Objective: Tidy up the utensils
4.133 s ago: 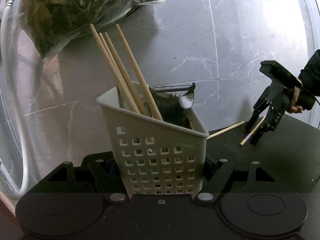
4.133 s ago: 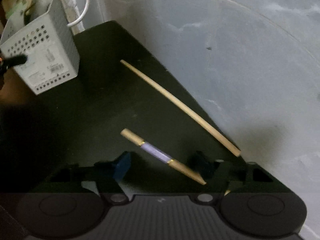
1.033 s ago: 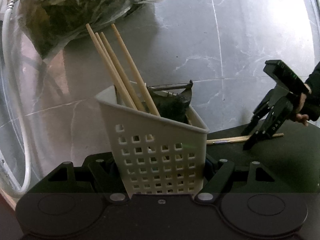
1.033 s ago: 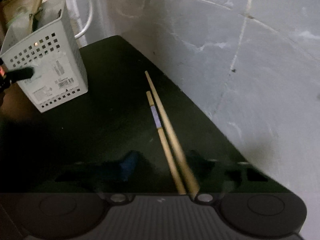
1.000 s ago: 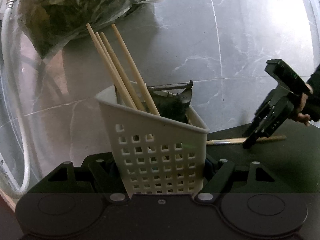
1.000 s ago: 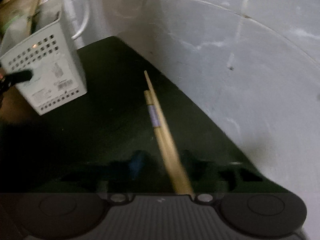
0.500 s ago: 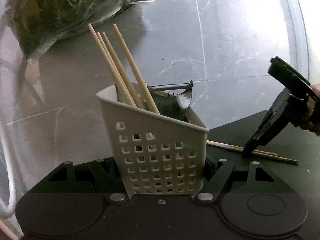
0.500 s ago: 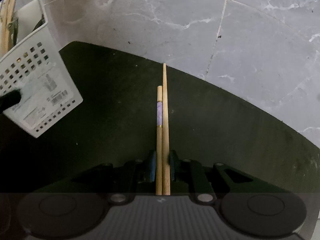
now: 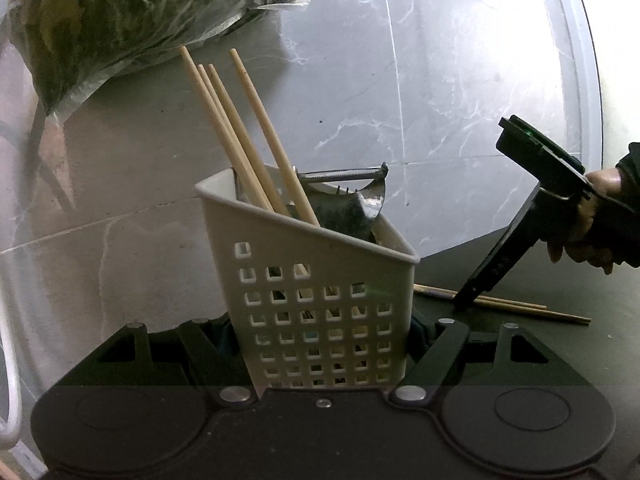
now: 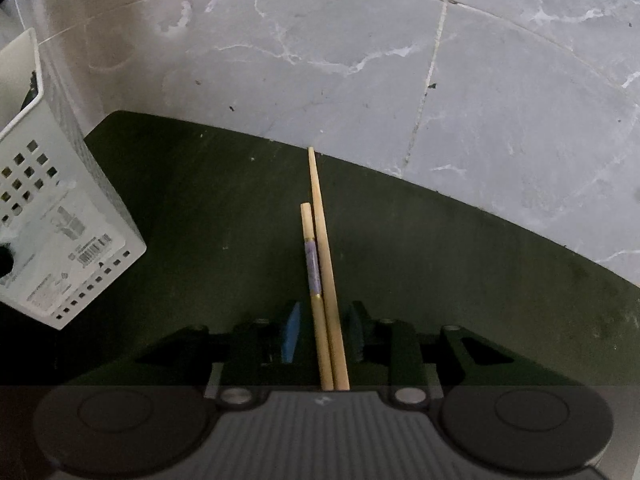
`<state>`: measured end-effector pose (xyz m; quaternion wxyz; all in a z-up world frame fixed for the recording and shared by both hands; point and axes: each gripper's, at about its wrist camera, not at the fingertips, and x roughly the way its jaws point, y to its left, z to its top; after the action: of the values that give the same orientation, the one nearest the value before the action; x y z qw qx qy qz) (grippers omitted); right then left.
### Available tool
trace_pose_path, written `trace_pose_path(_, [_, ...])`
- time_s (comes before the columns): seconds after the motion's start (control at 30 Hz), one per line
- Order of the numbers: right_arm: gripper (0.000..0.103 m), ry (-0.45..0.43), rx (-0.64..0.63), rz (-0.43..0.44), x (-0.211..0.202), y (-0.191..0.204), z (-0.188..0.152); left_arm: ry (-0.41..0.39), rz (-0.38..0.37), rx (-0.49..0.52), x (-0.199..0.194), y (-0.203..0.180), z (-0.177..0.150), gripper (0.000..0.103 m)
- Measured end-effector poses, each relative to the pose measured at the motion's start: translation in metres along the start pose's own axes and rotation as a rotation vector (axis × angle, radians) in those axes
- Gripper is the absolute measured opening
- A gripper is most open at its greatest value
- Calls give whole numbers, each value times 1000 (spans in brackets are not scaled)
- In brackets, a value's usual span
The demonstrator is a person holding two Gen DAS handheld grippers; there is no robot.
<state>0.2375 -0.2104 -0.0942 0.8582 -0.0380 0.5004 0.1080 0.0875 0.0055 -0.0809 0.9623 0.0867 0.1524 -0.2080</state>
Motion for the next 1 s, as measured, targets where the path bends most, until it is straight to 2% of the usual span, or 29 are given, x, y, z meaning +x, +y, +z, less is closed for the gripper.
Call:
trace_pose_path(0.13, [28,-2,16,-3,0,0,-1,-2,-4,-2,-1,2,0,78])
trace_pose_path(0.17, [15,-4,17,-2,-2,0,-2,-2,-4,-2,-1,3,0,78])
trace_pose_path(0.3, [14,9,17,-14,-3,4,-2,-2,-5,-2,-1,3,0,78])
trace_pose_path(0.47, [13,22,71,21,-2,-2,-2,-1,-3,-1,-1,2,0,78])
trace_pose_path(0.7, [15,37,58,-4,3,5,5,-2,0,-2,-1,2,0,78])
trace_pose_path(0.8, [13,15,59,-13,-1,7,-3,-4,0,-4,-1,2,0,78])
trace_pose_path(1.0, [12,-54,195,40,-9,-8,-21,-14,5,-5,-3,1,-2,78])
